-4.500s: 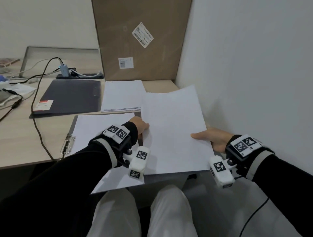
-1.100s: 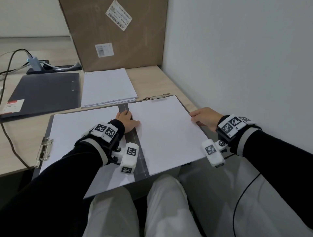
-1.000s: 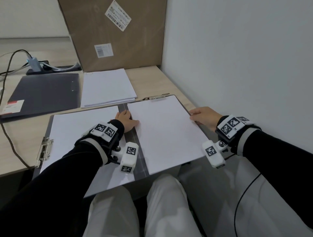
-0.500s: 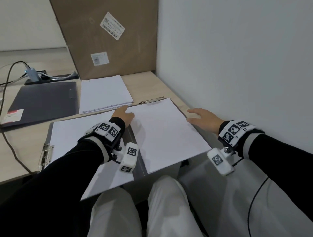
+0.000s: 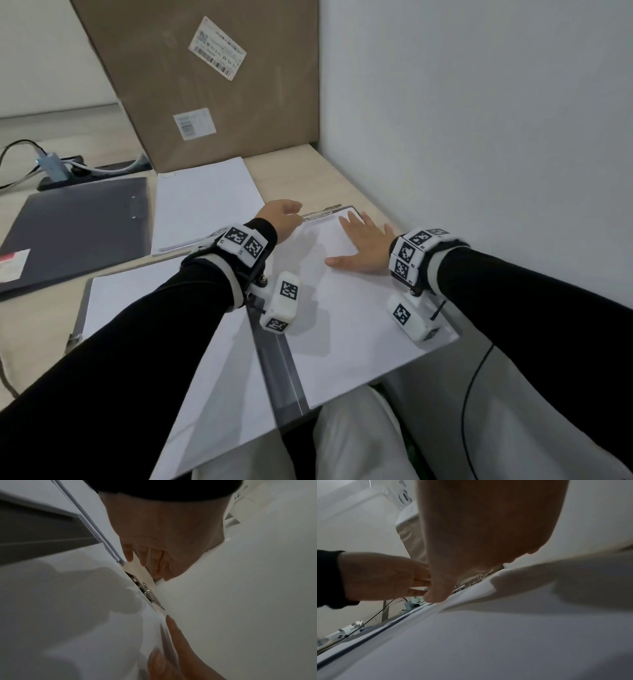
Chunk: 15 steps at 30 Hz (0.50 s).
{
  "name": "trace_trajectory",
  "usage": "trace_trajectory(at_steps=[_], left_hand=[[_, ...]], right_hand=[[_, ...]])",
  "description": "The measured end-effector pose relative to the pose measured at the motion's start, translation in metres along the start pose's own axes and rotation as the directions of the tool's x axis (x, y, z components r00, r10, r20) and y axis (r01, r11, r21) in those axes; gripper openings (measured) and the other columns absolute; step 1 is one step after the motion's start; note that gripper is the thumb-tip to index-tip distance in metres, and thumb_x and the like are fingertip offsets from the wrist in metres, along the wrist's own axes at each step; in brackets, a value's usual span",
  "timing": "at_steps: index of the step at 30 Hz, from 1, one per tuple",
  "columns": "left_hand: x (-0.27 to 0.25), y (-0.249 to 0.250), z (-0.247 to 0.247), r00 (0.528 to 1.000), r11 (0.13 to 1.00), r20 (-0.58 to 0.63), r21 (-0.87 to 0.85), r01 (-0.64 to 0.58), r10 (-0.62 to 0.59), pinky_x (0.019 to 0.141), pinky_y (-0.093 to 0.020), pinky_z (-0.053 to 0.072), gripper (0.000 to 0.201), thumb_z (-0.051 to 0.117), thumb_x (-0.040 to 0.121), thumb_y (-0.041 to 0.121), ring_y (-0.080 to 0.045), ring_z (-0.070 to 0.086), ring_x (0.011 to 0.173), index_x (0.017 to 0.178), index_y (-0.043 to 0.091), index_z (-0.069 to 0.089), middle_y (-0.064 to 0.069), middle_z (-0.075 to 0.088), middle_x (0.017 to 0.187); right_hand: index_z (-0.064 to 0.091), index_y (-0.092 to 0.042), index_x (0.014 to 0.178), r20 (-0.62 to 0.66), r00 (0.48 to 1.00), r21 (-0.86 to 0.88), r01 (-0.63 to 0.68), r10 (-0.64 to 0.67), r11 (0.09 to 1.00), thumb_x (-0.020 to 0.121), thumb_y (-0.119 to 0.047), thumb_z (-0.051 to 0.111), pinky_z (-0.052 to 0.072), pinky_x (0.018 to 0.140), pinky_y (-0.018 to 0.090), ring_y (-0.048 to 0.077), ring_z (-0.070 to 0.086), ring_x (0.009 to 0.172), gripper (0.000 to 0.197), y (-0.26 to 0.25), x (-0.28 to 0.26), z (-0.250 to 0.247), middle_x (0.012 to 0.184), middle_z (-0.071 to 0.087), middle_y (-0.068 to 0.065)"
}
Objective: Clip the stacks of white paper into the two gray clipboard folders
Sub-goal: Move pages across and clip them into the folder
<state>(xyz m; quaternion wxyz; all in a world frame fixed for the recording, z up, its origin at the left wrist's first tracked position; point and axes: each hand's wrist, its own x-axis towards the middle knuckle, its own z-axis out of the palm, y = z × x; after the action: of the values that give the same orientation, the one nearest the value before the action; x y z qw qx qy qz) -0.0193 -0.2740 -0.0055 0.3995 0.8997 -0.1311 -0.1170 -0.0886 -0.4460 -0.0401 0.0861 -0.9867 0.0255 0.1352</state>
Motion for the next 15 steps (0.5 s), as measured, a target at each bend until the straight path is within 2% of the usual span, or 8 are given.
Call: trace_trajectory(at_steps=[2, 5, 9, 12, 15], left_hand=[[0.010, 0.004, 0.003, 0.999, 1.000, 0.028, 0.001, -0.020, 0.019, 0.100, -0.019, 0.031, 0.044, 0.050, 0.093, 0.013, -0.018, 0.046, 0.132, 0.136, 0.014, 0.050, -0.001, 0.051, 0.142], [0.023, 0.009, 0.009, 0.997, 0.999, 0.055, -0.022, -0.044, 0.045, 0.105, -0.021, 0.032, 0.044, 0.049, 0.093, 0.011, -0.018, 0.046, 0.132, 0.137, 0.012, 0.049, -0.003, 0.051, 0.141], [0.039, 0.014, 0.015, 0.994, 0.997, 0.090, 0.019, -0.072, 0.070, 0.106, -0.022, 0.032, 0.044, 0.047, 0.094, 0.012, -0.017, 0.045, 0.133, 0.138, 0.013, 0.047, -0.001, 0.049, 0.143], [0.049, 0.017, 0.022, 0.985, 0.991, 0.158, 0.110, -0.082, 0.064, 0.112, -0.028, 0.032, 0.047, 0.046, 0.094, 0.015, -0.019, 0.042, 0.135, 0.141, 0.014, 0.043, -0.001, 0.045, 0.146], [0.056, 0.019, 0.031, 0.975, 0.974, 0.217, 0.202, -0.101, 0.056, 0.114, -0.027, 0.026, 0.049, 0.043, 0.096, 0.013, -0.020, 0.038, 0.138, 0.144, 0.012, 0.038, -0.004, 0.042, 0.149]], right_hand=[[-0.011, -0.022, 0.151, 0.058, 0.998, 0.005, -0.007, 0.007, 1.000, 0.076, -0.079, 0.037, -0.001, 0.116, 0.055, 0.017, -0.017, 0.147, 0.105, 0.005, 0.005, 0.005, 0.160, -0.017, -0.003], [-0.014, -0.025, 0.150, 0.129, 0.992, -0.001, -0.016, 0.016, 1.000, 0.076, -0.080, 0.035, -0.003, 0.117, 0.053, 0.015, -0.019, 0.147, 0.105, 0.011, 0.011, 0.008, 0.159, -0.020, -0.004], [-0.016, -0.027, 0.150, 0.142, 0.990, 0.007, -0.019, 0.018, 1.000, 0.074, -0.081, 0.036, -0.009, 0.116, 0.052, 0.015, -0.022, 0.146, 0.106, 0.012, 0.013, 0.010, 0.158, -0.023, -0.006], [-0.016, -0.029, 0.149, 0.146, 0.989, 0.023, -0.026, 0.022, 0.999, 0.073, -0.082, 0.037, -0.010, 0.116, 0.051, 0.014, -0.023, 0.145, 0.107, 0.011, 0.012, 0.011, 0.158, -0.024, -0.007], [-0.015, -0.029, 0.149, 0.143, 0.989, 0.040, -0.035, 0.029, 0.999, 0.072, -0.082, 0.038, -0.010, 0.116, 0.051, 0.013, -0.023, 0.145, 0.108, 0.010, 0.011, 0.010, 0.158, -0.023, -0.008]])
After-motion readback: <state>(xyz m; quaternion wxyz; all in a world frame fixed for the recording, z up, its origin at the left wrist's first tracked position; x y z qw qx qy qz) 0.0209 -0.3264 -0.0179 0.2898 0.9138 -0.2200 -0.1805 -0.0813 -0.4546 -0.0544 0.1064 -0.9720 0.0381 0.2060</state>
